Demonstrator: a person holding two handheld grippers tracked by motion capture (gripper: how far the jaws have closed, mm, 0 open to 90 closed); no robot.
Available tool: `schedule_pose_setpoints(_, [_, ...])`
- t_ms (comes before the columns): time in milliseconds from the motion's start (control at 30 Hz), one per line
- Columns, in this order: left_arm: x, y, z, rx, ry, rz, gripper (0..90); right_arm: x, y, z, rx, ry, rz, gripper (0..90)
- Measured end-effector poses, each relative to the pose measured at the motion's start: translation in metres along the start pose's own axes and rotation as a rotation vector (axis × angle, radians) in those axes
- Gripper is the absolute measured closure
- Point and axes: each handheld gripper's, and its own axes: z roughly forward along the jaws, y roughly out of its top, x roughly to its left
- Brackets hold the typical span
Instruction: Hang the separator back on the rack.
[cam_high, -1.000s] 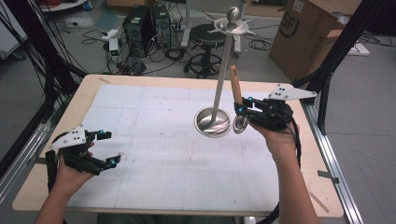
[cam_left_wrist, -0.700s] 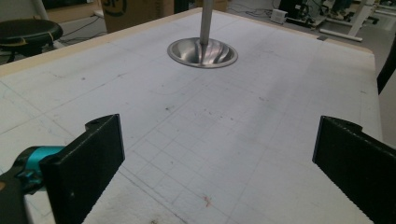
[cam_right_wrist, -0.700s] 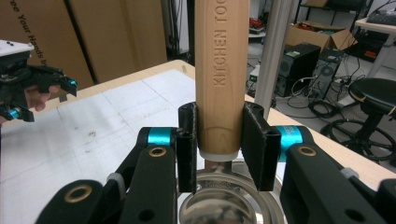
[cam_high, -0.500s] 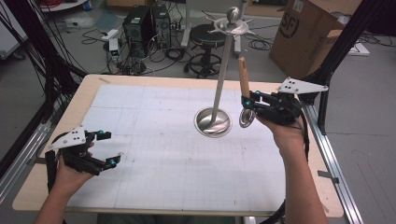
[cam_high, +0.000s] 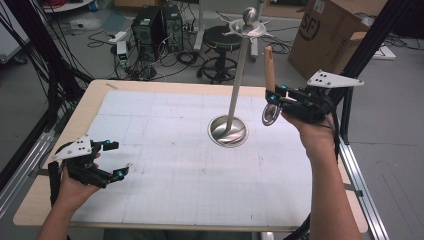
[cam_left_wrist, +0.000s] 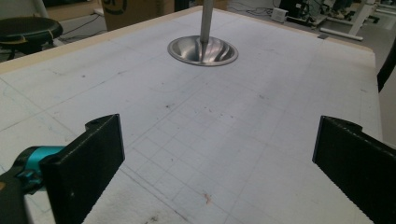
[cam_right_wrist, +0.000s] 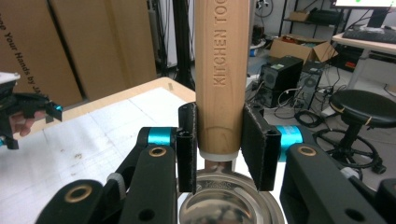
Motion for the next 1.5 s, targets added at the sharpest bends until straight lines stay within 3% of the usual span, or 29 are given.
schedule_pose_setpoints(167, [0.0, -0.001, -0.001, 0.004, 0.0, -0.001, 2.7, -0.008, 0.006, -0.003, -0.027, 0.009, 0.013, 68.4])
schedule_pose_setpoints(500, [0.002, -0.002, -0.001, 0.007, 0.005, -0.006, 2.8, -0.023, 0.021, 0.0, -0.02, -0.011, 0.032, 68.3])
schedule_pose_setpoints(767, [0.003, -0.004, -0.002, 0.009, 0.011, -0.009, 2.8, -0.03, 0.02, 0.005, -0.026, -0.021, 0.057, 68.3])
schedule_pose_setpoints(1033, [0.003, -0.004, -0.003, 0.012, 0.012, -0.009, 2.8, -0.032, 0.018, 0.01, -0.02, -0.011, 0.068, 68.3])
schedule_pose_setpoints(1500, [0.003, -0.004, -0.003, 0.01, 0.013, -0.01, 2.7, -0.023, 0.019, 0.019, -0.007, 0.021, 0.039, 68.3])
